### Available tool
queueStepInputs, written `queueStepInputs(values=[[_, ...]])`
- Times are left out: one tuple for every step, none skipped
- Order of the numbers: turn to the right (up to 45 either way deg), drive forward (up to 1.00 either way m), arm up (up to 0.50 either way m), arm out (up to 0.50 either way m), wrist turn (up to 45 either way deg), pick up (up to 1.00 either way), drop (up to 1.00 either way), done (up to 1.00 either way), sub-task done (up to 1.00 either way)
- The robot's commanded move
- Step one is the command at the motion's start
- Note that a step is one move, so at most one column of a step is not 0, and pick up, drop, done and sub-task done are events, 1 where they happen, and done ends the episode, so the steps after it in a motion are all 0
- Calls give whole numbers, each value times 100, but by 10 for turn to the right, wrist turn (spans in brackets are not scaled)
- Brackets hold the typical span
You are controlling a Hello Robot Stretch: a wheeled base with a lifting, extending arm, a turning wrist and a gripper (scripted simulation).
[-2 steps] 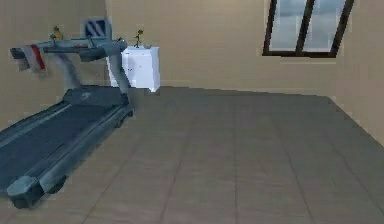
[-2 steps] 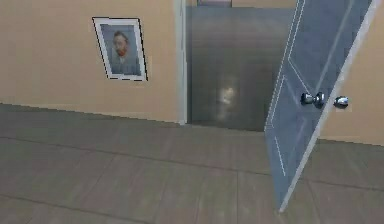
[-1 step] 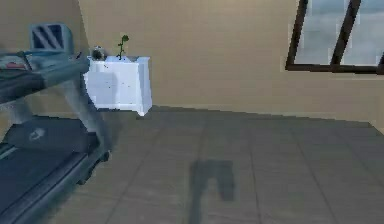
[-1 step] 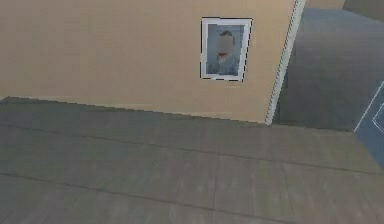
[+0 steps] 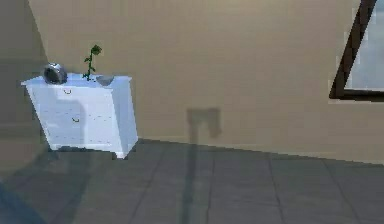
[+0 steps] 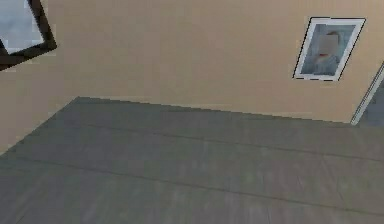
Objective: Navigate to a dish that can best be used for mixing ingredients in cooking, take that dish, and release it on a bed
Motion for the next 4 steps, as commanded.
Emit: queueStepInputs(values=[[0, 100, 0, 0, 0, 0, 0, 0, 0], [-60, 0, 0, 0, 0, 0, 0, 0, 0], [0, 30, 0, 0, 0, 0, 0, 0, 0], [-450, 0, 0, 0, 0, 0, 0, 0, 0]])
